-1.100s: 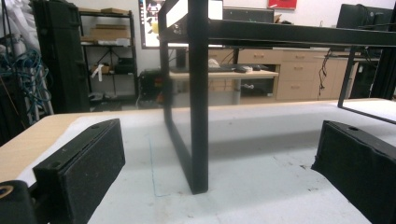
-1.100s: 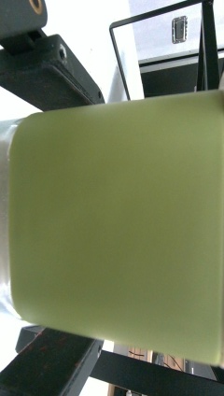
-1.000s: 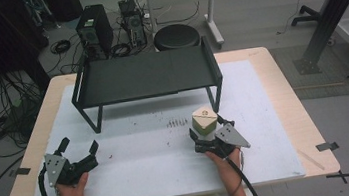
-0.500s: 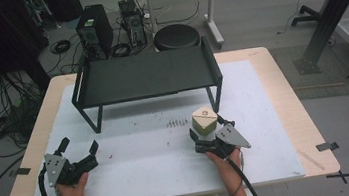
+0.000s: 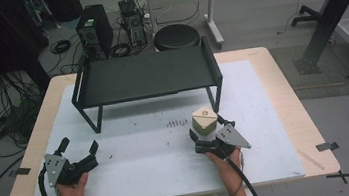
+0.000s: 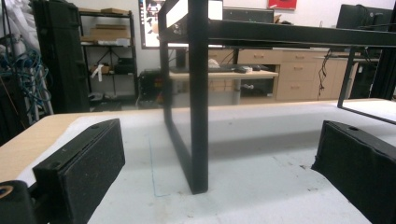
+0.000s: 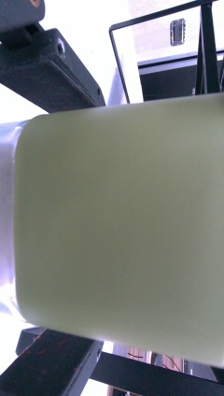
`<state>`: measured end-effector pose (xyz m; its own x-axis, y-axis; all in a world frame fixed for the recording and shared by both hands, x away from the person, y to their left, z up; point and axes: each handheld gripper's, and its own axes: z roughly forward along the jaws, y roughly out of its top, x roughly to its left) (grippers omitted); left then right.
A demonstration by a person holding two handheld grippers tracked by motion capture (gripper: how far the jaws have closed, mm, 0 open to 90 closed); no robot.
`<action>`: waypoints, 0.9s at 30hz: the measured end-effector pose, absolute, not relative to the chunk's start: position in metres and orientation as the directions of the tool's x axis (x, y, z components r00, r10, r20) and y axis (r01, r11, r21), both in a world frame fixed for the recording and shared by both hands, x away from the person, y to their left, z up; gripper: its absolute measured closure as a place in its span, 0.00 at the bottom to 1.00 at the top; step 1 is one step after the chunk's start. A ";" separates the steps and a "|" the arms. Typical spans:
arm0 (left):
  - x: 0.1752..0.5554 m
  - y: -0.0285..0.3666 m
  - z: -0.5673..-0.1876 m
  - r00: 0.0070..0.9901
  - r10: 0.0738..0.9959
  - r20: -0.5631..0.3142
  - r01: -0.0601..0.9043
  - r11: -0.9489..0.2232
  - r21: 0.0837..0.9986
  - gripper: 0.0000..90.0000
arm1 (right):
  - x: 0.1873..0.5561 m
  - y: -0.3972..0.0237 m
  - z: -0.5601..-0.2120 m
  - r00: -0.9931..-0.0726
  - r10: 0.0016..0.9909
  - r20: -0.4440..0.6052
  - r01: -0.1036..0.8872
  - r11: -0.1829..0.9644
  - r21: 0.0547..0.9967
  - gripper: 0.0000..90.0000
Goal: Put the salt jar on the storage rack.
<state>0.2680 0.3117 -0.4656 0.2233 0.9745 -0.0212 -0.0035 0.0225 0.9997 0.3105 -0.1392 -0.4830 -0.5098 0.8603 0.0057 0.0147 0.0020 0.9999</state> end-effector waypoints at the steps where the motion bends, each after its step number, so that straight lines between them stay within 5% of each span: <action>1: 0.268 0.312 -0.466 0.223 0.975 -0.021 -0.003 0.023 1.000 0.02 | 0.311 -0.139 -0.483 -0.510 0.860 0.005 0.014 0.003 1.000 0.01; 27: 0.268 0.312 -0.466 0.223 0.975 -0.021 -0.001 0.021 1.000 0.02 | 0.311 -0.139 -0.483 -0.515 0.857 0.002 0.015 0.007 1.000 0.03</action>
<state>0.2681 0.3116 -0.4656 0.2230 0.9746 -0.0205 -0.0012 0.0213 0.9998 0.3109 -0.1390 -0.4829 -0.5150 0.8572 0.0019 0.0148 0.0067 0.9999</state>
